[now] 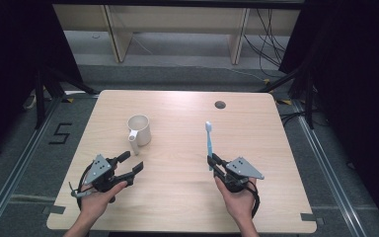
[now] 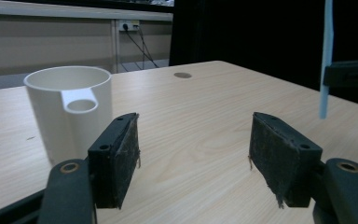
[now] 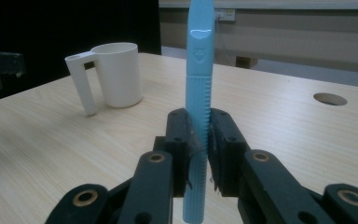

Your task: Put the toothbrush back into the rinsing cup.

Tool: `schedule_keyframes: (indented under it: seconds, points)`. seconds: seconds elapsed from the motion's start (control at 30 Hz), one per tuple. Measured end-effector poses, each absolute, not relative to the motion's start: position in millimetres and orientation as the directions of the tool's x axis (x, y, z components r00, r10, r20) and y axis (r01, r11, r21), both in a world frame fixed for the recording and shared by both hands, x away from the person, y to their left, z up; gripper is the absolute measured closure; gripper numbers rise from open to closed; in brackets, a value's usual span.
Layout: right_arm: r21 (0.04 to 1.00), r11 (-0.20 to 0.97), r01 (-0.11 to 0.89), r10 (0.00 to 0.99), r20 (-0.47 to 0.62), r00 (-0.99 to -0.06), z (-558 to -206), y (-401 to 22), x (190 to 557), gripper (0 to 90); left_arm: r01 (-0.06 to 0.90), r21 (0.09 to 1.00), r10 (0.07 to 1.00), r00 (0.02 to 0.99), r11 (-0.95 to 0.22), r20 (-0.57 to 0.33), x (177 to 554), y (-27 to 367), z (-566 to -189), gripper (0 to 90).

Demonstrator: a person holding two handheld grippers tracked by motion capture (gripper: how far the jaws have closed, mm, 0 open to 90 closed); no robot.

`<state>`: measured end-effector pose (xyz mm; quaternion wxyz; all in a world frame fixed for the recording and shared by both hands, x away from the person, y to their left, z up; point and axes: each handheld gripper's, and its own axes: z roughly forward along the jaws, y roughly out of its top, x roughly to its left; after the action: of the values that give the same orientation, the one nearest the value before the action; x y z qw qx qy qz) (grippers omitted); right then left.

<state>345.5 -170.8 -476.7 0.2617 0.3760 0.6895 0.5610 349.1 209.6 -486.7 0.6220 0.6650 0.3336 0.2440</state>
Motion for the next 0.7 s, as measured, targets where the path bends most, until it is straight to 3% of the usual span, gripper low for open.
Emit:
schedule_keyframes:
  seconds: [0.33,0.37,0.4,0.6,0.63,0.7]
  points:
    - [0.97,0.09,0.224,0.799,0.064,-0.598,-479,-156,346,79.3,0.156,0.988,0.722,0.685,-0.008,-0.102,356,192,-471,33.1]
    - [0.969,0.086,0.233,0.806,0.07,-0.588,-479,-154,346,79.3,-0.057,0.971,0.7,0.684,-0.231,0.207,372,205,-462,33.1]
    - [0.972,0.103,0.21,0.795,0.046,-0.604,-480,-153,347,79.3,0.151,0.989,0.716,0.691,-0.006,-0.101,359,188,-469,33.1]
    - [0.965,0.114,0.235,0.793,0.054,-0.607,-479,-142,344,79.3,0.147,0.989,0.682,0.725,-0.018,-0.096,363,174,-460,36.5]
    - [0.967,0.118,0.226,0.788,0.047,-0.614,-479,-140,345,79.3,-0.064,0.97,0.724,0.655,-0.234,0.218,379,189,-452,36.8]
    - [0.969,0.12,0.214,0.776,0.043,-0.629,-480,-137,346,79.3,-0.035,0.982,0.695,0.701,-0.185,0.156,377,180,-451,37.1]
